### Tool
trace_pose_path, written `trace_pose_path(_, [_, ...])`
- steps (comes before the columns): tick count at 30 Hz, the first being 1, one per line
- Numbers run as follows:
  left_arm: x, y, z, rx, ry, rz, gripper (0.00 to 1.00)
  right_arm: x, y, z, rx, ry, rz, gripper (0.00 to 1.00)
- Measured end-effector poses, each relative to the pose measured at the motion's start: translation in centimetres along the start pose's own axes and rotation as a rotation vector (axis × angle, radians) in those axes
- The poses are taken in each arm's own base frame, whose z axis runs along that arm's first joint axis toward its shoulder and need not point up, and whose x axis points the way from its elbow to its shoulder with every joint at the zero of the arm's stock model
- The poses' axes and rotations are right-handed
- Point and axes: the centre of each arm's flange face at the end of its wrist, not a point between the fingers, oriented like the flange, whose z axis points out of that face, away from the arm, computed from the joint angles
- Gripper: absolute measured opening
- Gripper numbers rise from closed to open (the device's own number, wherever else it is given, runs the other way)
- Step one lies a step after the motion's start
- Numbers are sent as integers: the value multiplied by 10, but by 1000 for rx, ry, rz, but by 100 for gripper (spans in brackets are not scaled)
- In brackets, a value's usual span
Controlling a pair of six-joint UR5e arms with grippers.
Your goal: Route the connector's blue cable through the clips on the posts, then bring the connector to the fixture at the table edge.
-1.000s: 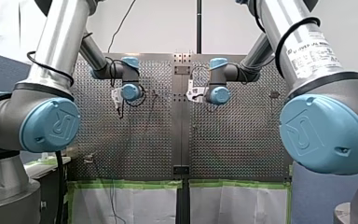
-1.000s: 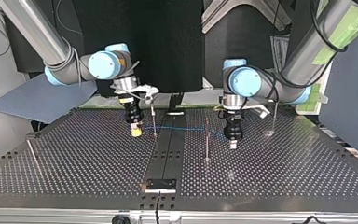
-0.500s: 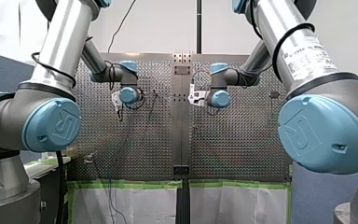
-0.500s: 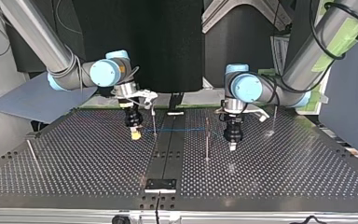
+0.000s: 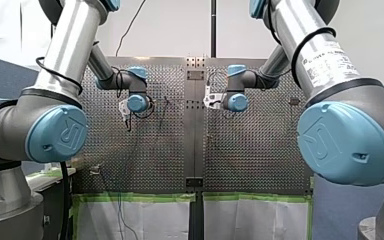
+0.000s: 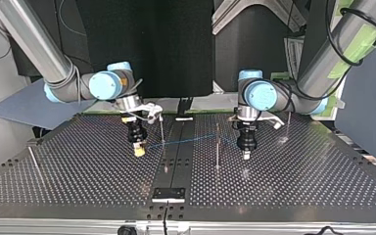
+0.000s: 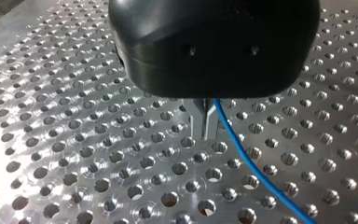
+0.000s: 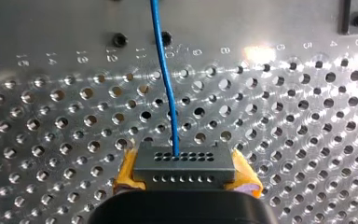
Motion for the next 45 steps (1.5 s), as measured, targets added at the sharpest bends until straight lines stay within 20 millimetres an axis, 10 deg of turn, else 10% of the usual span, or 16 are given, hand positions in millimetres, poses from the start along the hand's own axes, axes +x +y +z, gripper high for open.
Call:
trace_pose_path(7, [0, 1, 1, 11, -1, -5, 0, -15, 7, 3, -3, -31, 2, 0])
trace_pose_path(20, [0, -4, 2, 52, 1, -9, 40, -33, 8, 4, -1, -69, -2, 0])
trace_pose_path(22, [0, -4, 2, 61, 3, -10, 76, -33, 7, 4, -1, -71, -2, 0])
trace_pose_path(25, [0, -4, 2, 70, 5, -15, 100, -33, 6, 3, 1, -75, -3, 0])
trace_pose_path(45, [10, 2, -16, -35, 117, 80, 100, -35, 1, 0, 7, -95, -3, 0])
